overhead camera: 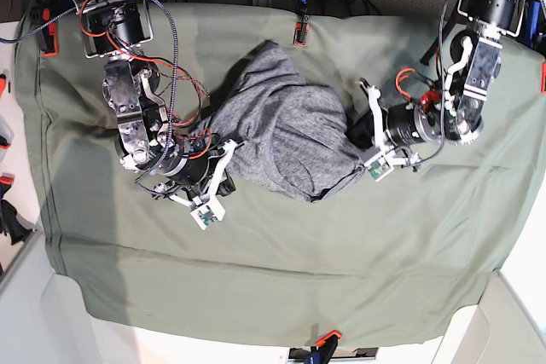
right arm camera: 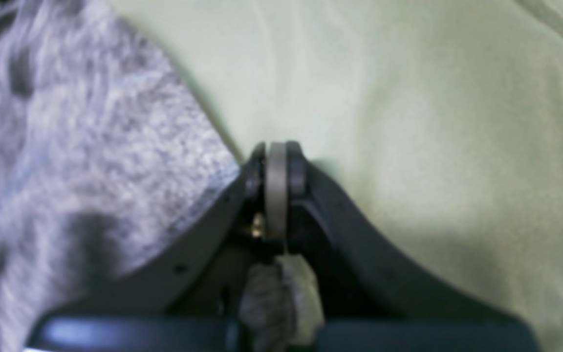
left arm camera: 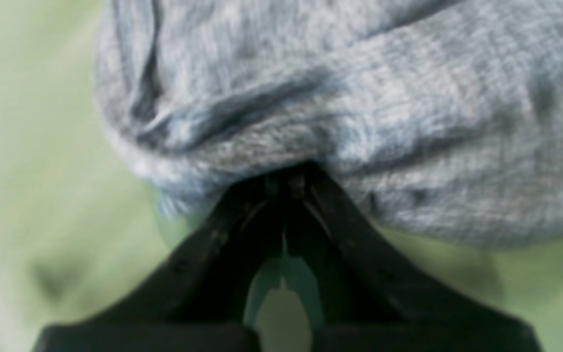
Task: Fold the T-shirt properly
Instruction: 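Press and tuck the shirt bundle edges with both grippers, then release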
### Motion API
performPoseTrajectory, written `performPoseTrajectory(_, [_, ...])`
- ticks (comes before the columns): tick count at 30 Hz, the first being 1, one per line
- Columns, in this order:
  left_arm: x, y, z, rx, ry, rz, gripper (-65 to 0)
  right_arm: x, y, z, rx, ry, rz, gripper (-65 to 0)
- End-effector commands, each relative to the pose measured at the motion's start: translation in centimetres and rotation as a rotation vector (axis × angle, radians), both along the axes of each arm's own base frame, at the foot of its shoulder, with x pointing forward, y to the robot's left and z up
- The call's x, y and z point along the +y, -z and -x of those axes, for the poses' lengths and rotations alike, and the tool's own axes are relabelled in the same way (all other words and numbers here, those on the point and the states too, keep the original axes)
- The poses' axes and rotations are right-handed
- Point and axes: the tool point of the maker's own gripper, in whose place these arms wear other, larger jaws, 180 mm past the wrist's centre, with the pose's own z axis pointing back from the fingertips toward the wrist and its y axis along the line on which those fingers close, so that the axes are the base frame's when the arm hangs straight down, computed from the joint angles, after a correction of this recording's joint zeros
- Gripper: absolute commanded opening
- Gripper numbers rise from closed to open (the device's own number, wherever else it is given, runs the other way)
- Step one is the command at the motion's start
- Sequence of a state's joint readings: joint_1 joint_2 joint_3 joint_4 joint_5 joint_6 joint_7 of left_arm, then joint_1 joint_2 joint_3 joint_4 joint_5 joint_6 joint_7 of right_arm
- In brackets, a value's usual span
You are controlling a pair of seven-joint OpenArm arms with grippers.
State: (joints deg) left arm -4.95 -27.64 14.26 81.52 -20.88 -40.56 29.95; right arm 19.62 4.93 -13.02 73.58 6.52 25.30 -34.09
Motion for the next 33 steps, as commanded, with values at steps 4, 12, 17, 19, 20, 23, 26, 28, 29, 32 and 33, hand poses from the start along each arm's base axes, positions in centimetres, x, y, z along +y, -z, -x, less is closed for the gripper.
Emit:
performPoseTrajectory(4, [0.4,-1.6,-4.0,-0.063,-0.052,0.038,-65.0,0.7,-2.1,-1.2,-0.046,0.002,-0.067,-65.0])
performPoseTrajectory(12, [-1.7,-2.3,-8.9,-0.079,-0.087,0.089,-65.0,1.1,-0.4,0.8,0.014,0.006,-0.107,-65.0])
performPoseTrajectory(17, [-2.1,-3.8,-10.8,-0.108,-0.070,0.078,-65.0,1.2,1.9,3.2,0.072,0.012,-0.117,-65.0])
performPoseTrajectory(19, [-1.7,-4.6,-10.8,-0.121,-0.069,0.084,-65.0,1.5,2.5,4.1,0.097,0.015,-0.142,-65.0])
performPoseTrajectory(20, [-1.5,-5.0,-10.7,-0.116,-0.071,0.089,-65.0,1.6,2.7,4.5,0.108,0.016,-0.152,-65.0])
performPoseTrajectory(23, [-0.7,-5.6,-9.6,-0.097,-0.072,0.107,-65.0,2.5,3.2,5.9,0.134,0.004,-0.199,-65.0])
performPoseTrajectory(26, [0.9,-5.6,-8.3,-0.100,-0.064,0.079,-65.0,4.1,3.4,7.1,0.154,-0.013,-0.238,-65.0])
performPoseTrajectory(28, [1.9,-5.4,-7.3,-0.092,-0.065,0.071,-65.0,5.1,3.2,7.7,0.159,-0.019,-0.263,-65.0])
performPoseTrajectory(29, [2.3,-5.4,-6.8,-0.087,-0.067,0.075,-65.0,5.6,3.0,7.9,0.158,-0.021,-0.274,-65.0])
performPoseTrajectory(32, [3.1,-5.7,-5.3,-0.082,-0.071,0.093,-65.0,6.4,2.4,8.2,0.148,-0.027,-0.290,-65.0])
performPoseTrajectory(33, [3.4,-5.8,-4.9,-0.087,-0.074,0.094,-65.0,6.4,2.1,8.2,0.140,-0.029,-0.293,-65.0])
